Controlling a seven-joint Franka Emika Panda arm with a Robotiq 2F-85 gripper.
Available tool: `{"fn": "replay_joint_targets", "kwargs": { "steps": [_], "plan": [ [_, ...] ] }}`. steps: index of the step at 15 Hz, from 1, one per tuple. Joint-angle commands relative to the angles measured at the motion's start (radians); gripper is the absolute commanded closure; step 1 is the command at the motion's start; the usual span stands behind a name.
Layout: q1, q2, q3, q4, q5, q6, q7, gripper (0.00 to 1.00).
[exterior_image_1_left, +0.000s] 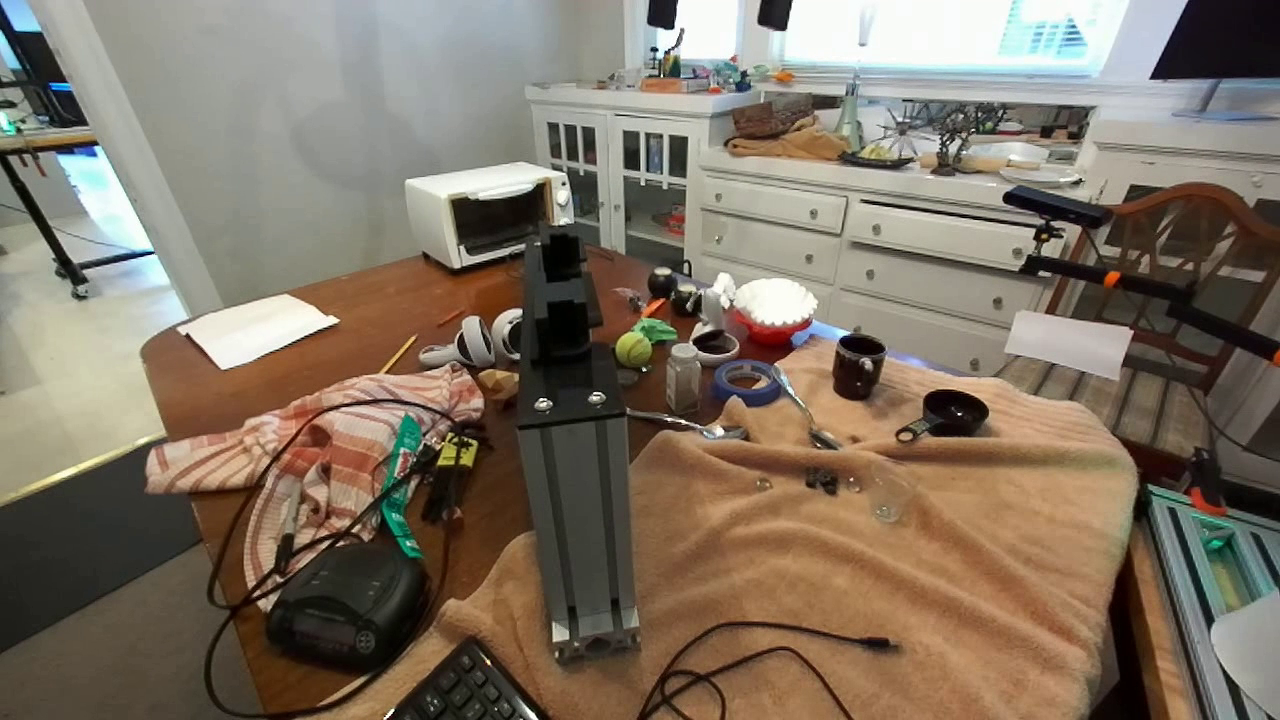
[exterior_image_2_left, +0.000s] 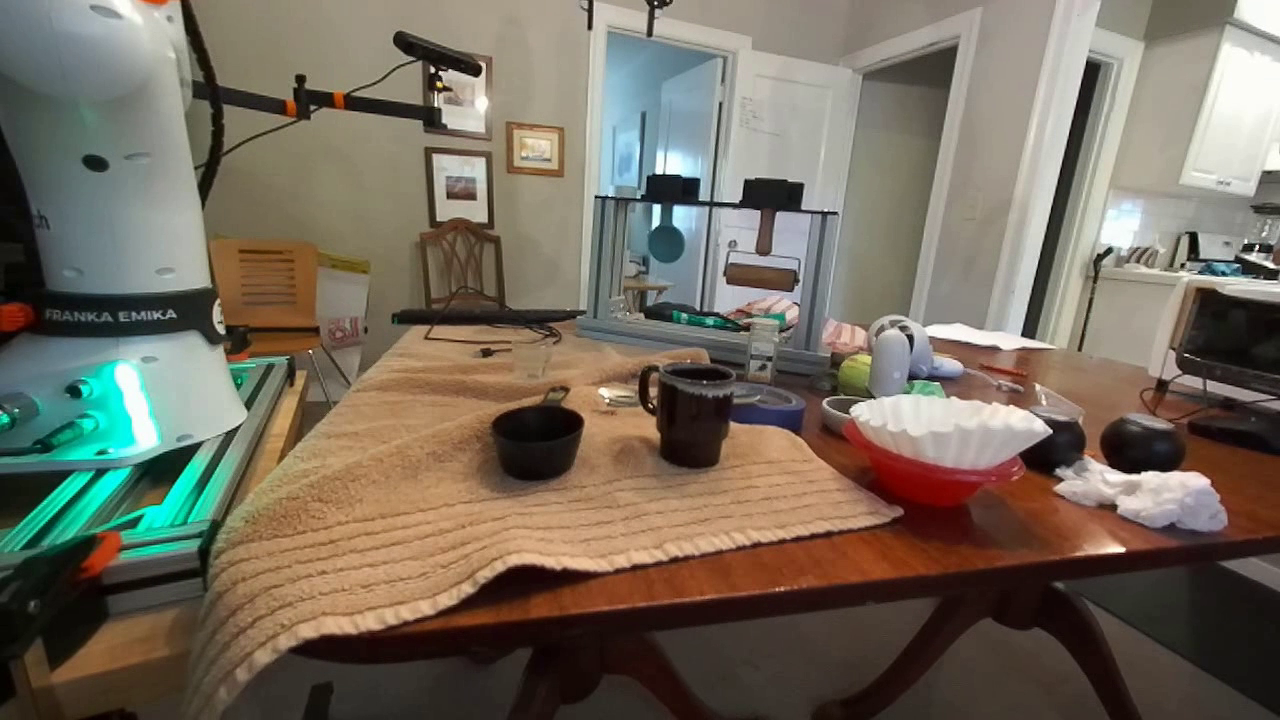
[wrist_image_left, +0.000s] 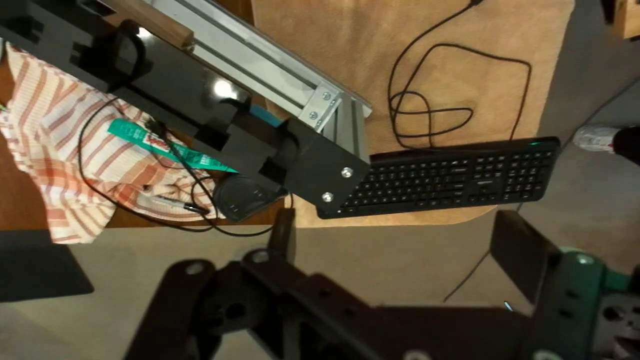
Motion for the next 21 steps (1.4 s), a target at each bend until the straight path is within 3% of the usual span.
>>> {"fn": "replay_joint_targets", "kwargs": {
  "steps": [1,3,4,9,14,19,21],
  "plan": [
    [-0.002,0.004,0.01,0.007,-0.001,-0.008,0.001,0.0],
    [-0.004,0.003,0.01,0.008,-0.001,-0.007,0.001,0.0],
    [-0.007,0.029,0.006,0.046,-0.012,-0.078,0.092,0.0],
    [0.033,0.022,0.05,0.035,-0.195,-0.08,0.398,0.0],
    [0.078,0.074,0.101,0.074,-0.31,-0.176,0.698,0.0],
    [0.092,0.224,0.107,0.188,-0.184,-0.316,0.877,0.0],
    [0.083,0.278,0.107,0.23,-0.071,-0.286,0.889,0.0]
  ]
}}
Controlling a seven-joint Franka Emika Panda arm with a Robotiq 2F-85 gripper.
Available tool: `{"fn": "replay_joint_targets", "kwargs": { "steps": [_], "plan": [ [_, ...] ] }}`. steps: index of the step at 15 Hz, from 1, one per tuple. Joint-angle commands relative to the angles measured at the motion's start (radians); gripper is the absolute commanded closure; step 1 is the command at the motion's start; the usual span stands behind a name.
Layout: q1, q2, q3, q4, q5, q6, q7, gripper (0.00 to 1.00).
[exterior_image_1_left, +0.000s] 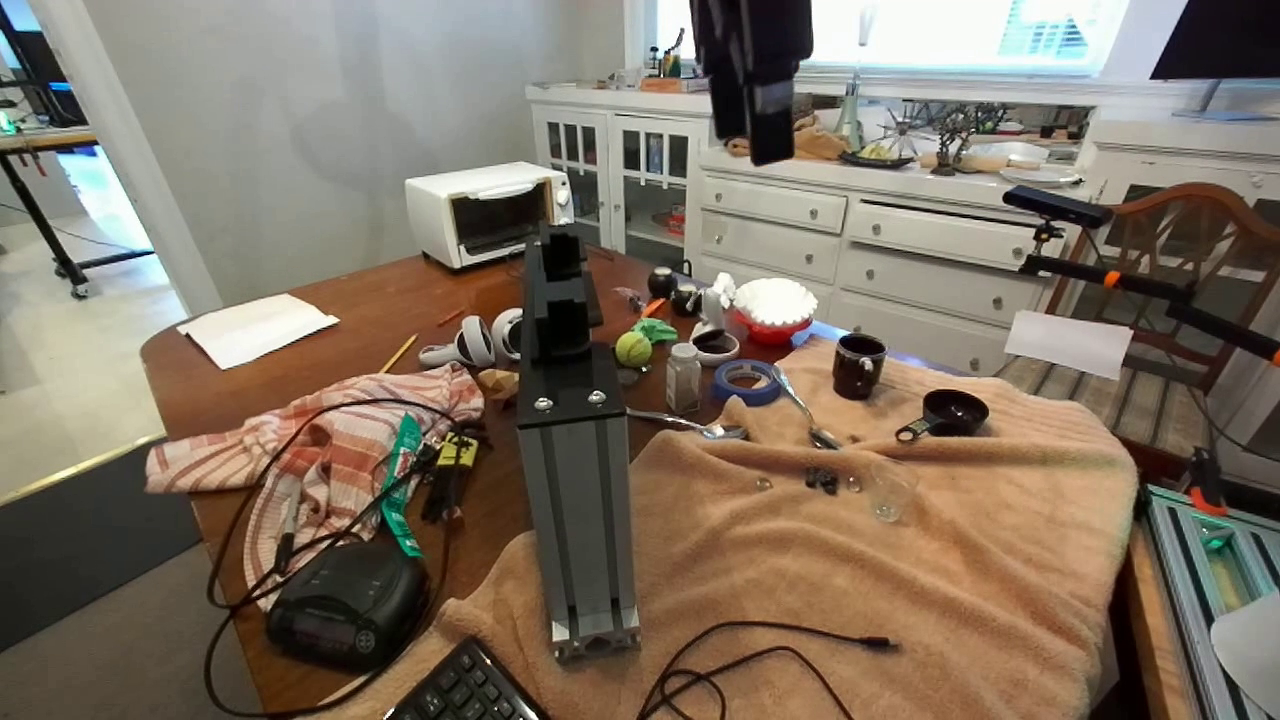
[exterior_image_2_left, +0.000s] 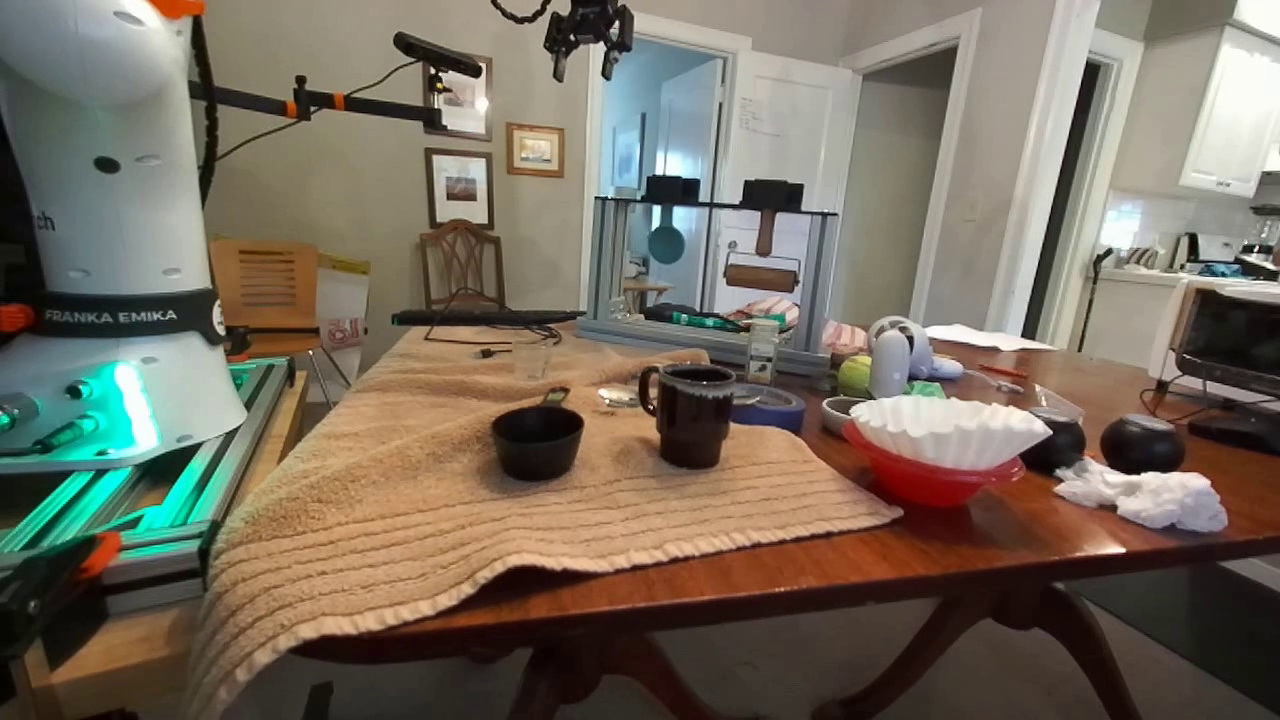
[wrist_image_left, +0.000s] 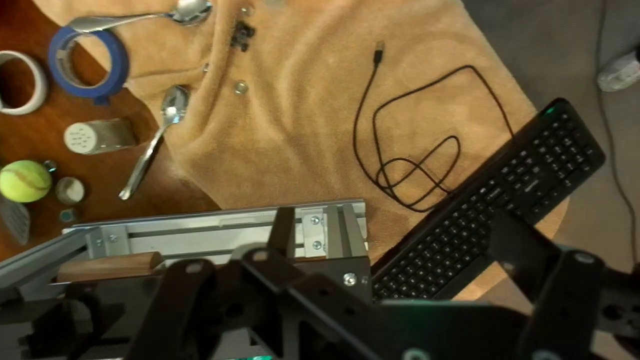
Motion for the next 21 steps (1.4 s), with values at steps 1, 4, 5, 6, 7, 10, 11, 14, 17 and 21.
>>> {"fn": "replay_joint_targets", "kwargs": {
  "steps": [1,4,5,6,7,10,11,14,17,21],
  "plan": [
    [-0.009,0.126,0.002,0.126,0.173,0.018,0.024,0.0],
    [-0.025,0.16,0.014,0.137,0.281,0.129,-0.043,0.0],
    [-0.026,0.164,0.016,0.127,0.299,0.177,-0.073,0.0],
    [-0.025,0.164,0.016,0.117,0.305,0.214,-0.098,0.0],
    [-0.026,0.159,0.014,0.099,0.309,0.251,-0.127,0.0],
    [-0.02,0.144,0.0,0.055,0.273,0.335,-0.167,0.0],
    [-0.019,0.142,-0.004,0.047,0.263,0.352,-0.172,0.0],
    [0.001,0.148,-0.026,0.036,0.171,0.358,-0.137,0.0],
    [0.014,0.158,-0.039,0.032,0.066,0.353,-0.113,0.0],
    [0.015,0.194,-0.032,0.057,0.026,0.348,-0.11,0.0]
  ]
}}
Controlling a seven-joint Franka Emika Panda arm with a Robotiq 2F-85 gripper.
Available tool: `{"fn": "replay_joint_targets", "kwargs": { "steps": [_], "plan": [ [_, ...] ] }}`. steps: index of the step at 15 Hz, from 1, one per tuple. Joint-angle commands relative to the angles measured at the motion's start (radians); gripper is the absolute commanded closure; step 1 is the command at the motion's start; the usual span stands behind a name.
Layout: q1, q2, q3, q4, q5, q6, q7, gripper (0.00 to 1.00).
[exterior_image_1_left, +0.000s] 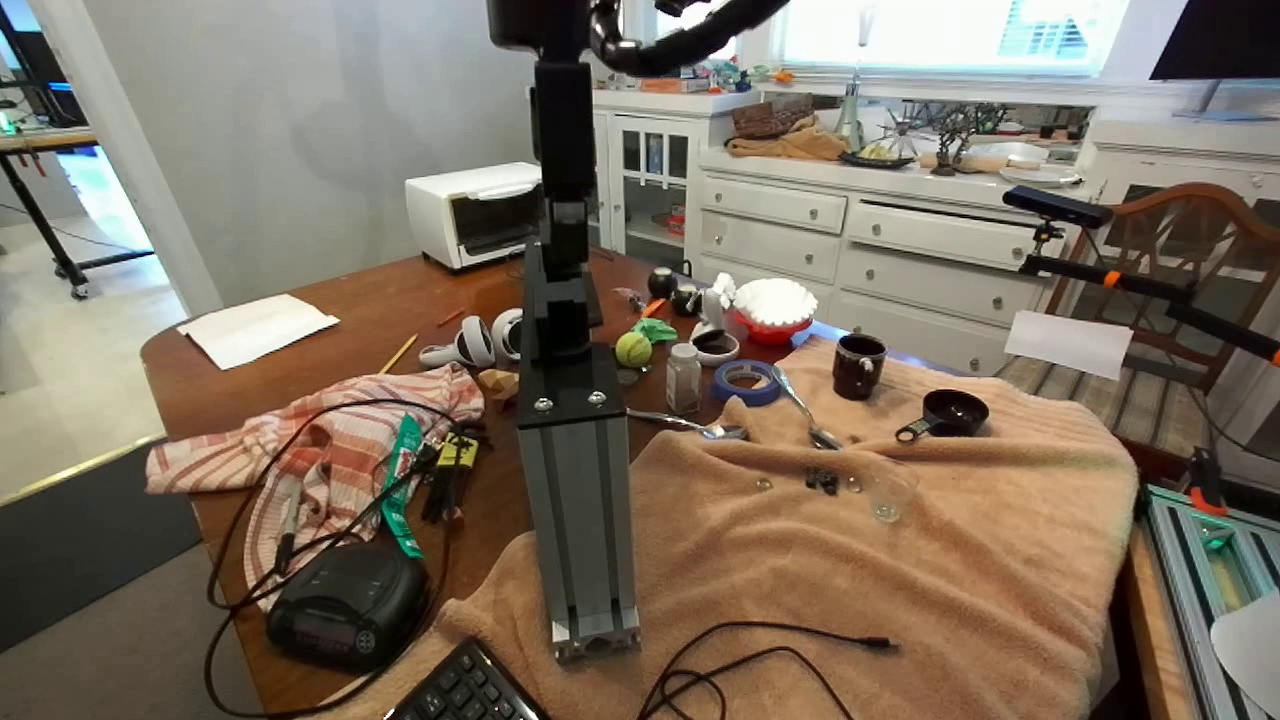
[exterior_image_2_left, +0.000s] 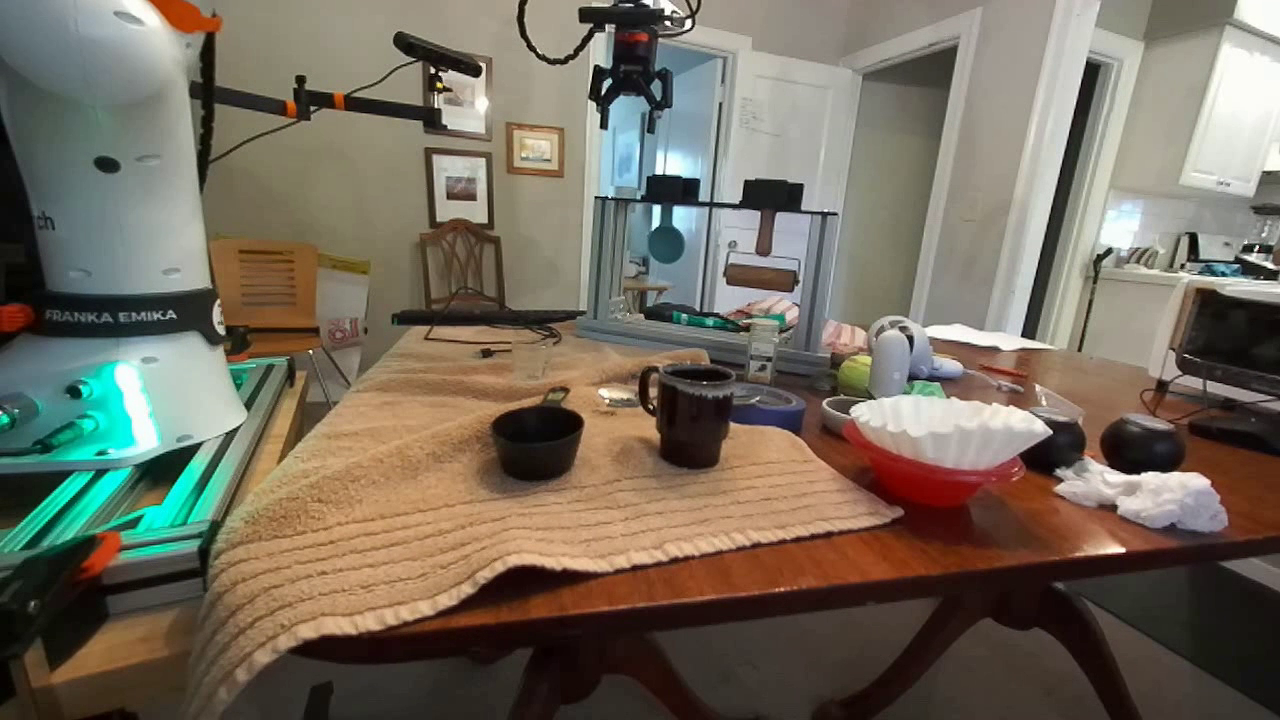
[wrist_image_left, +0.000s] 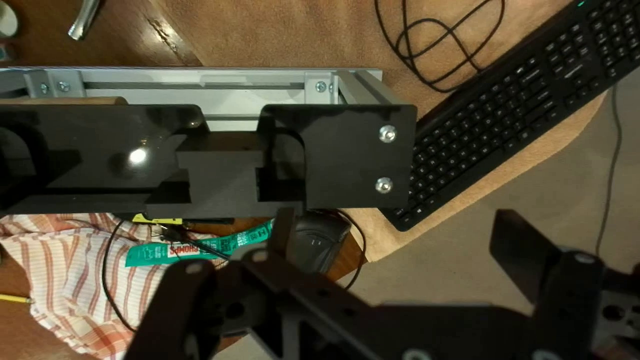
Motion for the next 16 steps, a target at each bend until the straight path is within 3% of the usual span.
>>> {"fn": "replay_joint_targets", "kwargs": {
  "steps": [1,4,10,16],
  "plan": [
    [0.006,0.037,-0.003,0.022,-0.008,-0.007,0.021,0.0],
    [0.001,0.014,0.0,0.001,-0.006,0.0,0.001,0.0],
    [0.007,0.029,-0.012,-0.038,-0.107,0.156,-0.071,0.0],
    [-0.007,0.067,-0.034,-0.03,-0.17,0.083,-0.054,0.0]
  ]
}}
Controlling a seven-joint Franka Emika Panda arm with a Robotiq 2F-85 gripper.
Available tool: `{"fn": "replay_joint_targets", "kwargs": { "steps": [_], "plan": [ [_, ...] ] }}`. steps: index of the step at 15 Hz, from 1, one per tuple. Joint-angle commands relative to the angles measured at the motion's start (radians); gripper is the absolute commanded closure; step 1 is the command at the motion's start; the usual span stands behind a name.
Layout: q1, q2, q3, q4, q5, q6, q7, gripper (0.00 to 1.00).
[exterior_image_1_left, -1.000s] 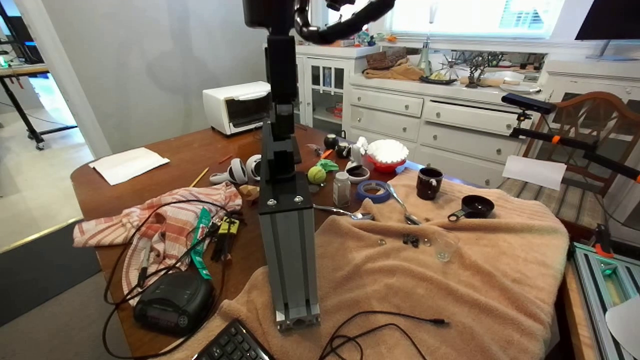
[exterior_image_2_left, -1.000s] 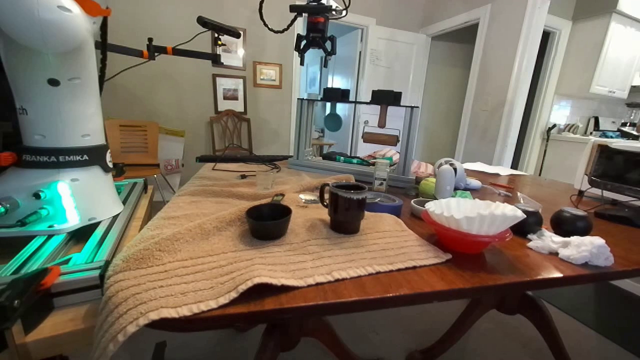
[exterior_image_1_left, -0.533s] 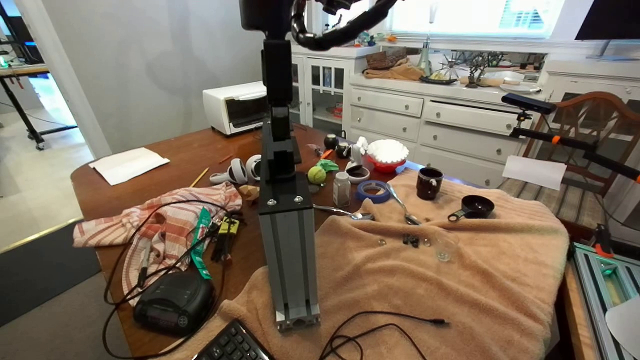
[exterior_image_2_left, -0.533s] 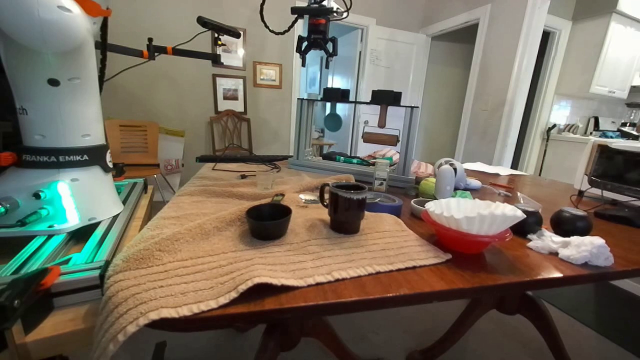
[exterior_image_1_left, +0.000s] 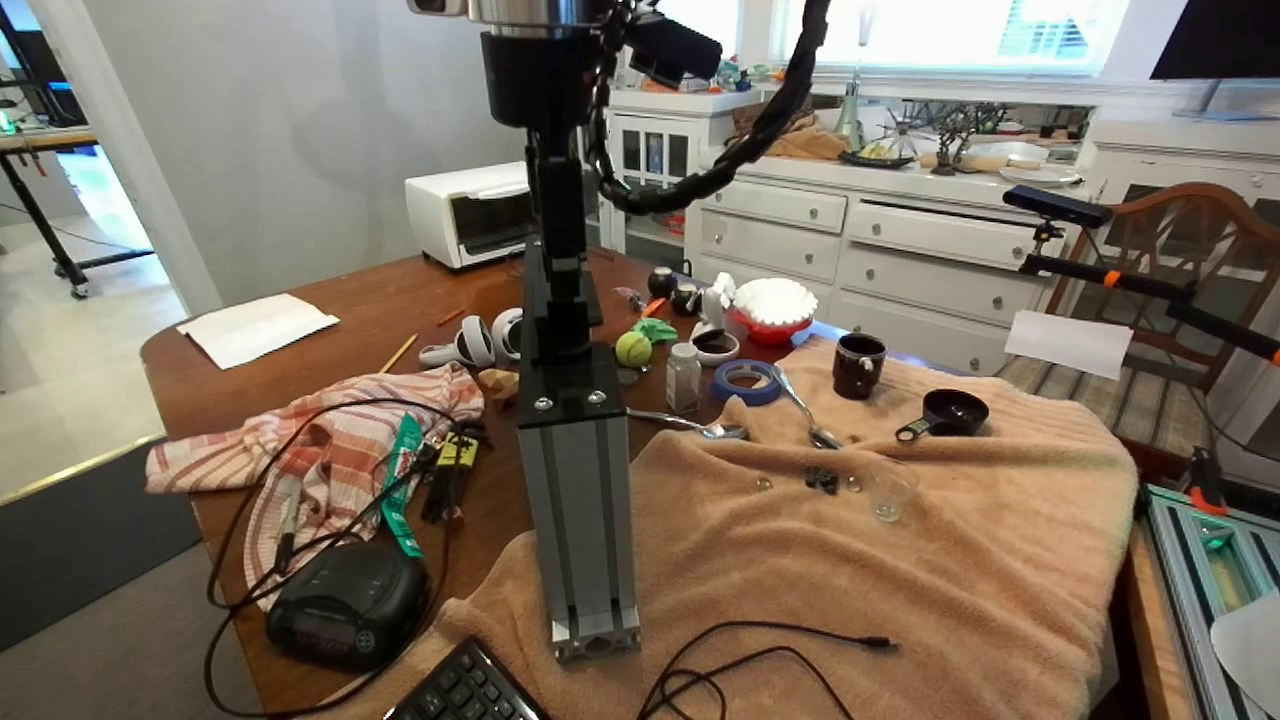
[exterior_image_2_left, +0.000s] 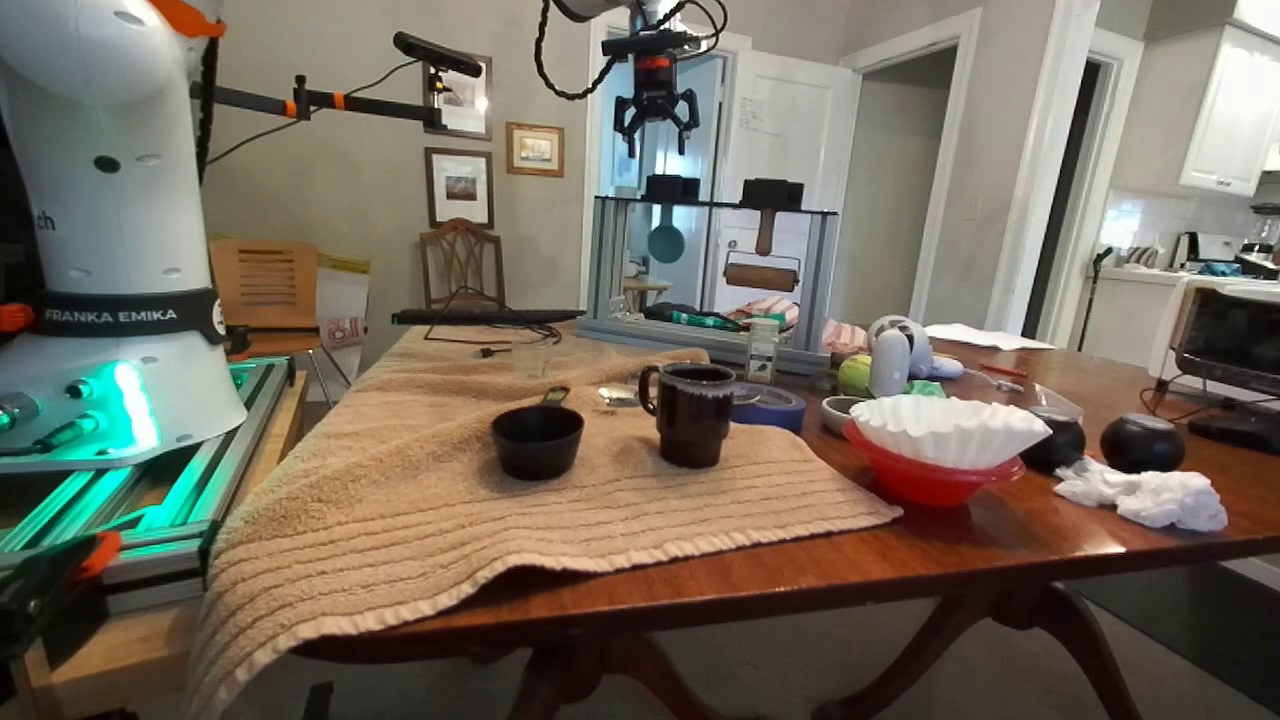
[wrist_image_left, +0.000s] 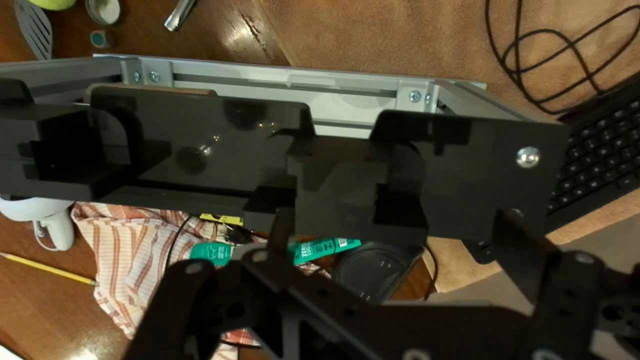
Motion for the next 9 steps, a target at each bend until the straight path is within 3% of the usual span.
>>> {"fn": "replay_joint_targets", "kwargs": {
  "steps": [1,9],
  "plan": [
    [-0.009,0.017,-0.008,0.005,-0.016,-0.039,0.002,0.0],
    [-0.042,0.043,0.012,-0.002,0.045,-0.015,-0.094,0.0]
  ]
}}
